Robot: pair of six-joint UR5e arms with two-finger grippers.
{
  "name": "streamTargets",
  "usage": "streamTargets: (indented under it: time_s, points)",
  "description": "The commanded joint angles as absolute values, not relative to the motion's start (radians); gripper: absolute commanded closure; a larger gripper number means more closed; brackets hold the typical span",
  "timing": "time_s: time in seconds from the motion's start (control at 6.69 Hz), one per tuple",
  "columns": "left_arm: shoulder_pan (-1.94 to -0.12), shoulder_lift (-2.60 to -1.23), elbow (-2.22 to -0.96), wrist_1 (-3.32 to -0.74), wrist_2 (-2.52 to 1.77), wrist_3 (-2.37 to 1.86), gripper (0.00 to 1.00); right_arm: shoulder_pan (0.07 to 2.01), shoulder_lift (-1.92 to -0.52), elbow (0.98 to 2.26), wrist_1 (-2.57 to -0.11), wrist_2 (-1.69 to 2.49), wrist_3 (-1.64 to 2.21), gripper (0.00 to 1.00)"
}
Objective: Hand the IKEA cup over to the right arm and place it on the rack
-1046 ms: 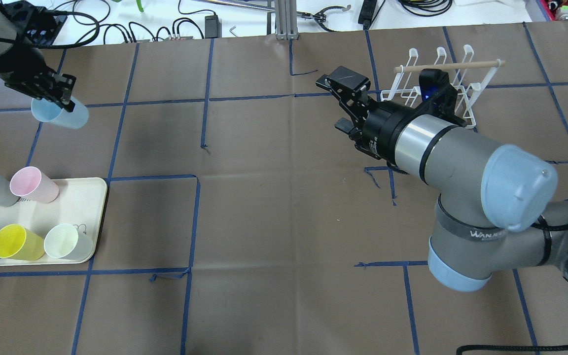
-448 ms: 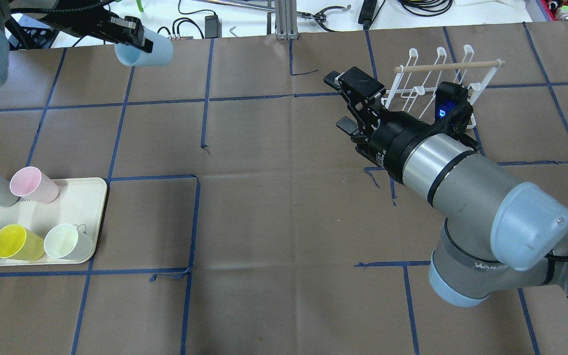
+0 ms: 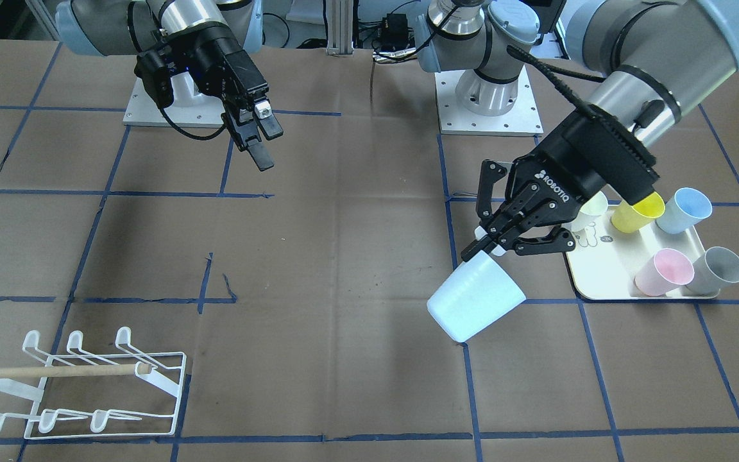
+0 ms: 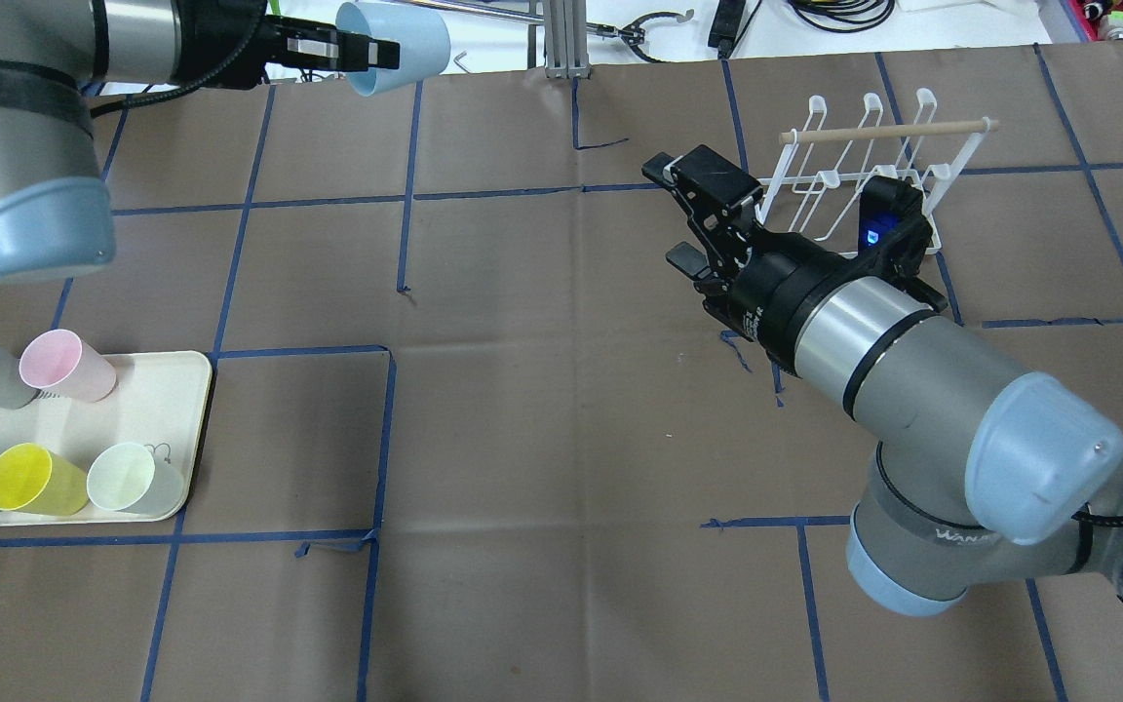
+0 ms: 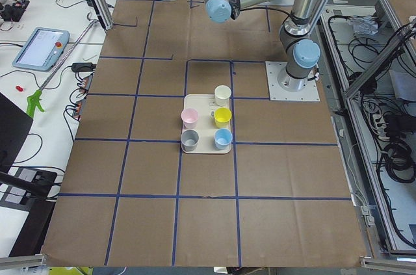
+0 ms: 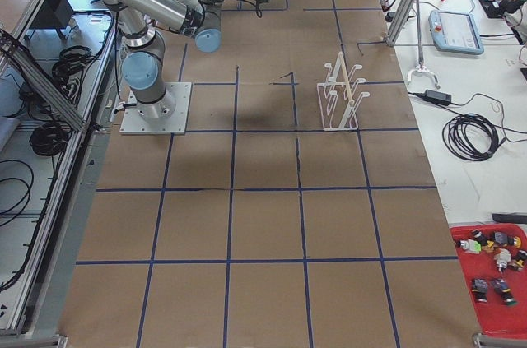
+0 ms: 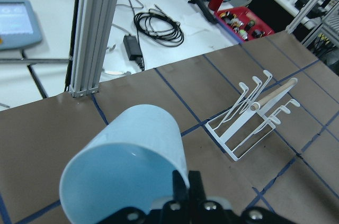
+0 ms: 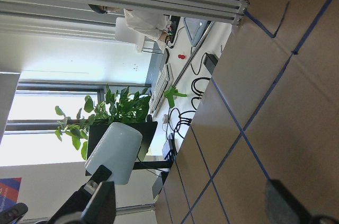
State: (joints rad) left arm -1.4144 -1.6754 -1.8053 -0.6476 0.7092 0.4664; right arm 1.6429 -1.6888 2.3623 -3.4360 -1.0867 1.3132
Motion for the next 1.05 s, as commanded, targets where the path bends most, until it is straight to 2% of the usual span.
streamTargets:
  time_s: [0.0,0.3,0.6,0.9]
  points:
    - [-1.440,-1.696,-2.021,-0.214,0.632,0.459,0.99,1.643,-1.683,2.364,-3.427,-1.098,1.321,0.00]
    - [-1.471,-1.706,-2.147,0.004,0.632,0.448,0.99,1.647,-1.671,2.371,-3.433,-1.144,1.556,0.00]
    - [-1.561,-1.704,-2.164,0.029,0.640,0.431,0.98,1.667,-1.663,2.373,-3.427,-1.137,1.611,0.00]
    - [-1.568,-1.700,-2.167,0.038,0.638,0.428,0.99,1.695,-1.619,2.367,-3.436,-1.135,1.583,0.00]
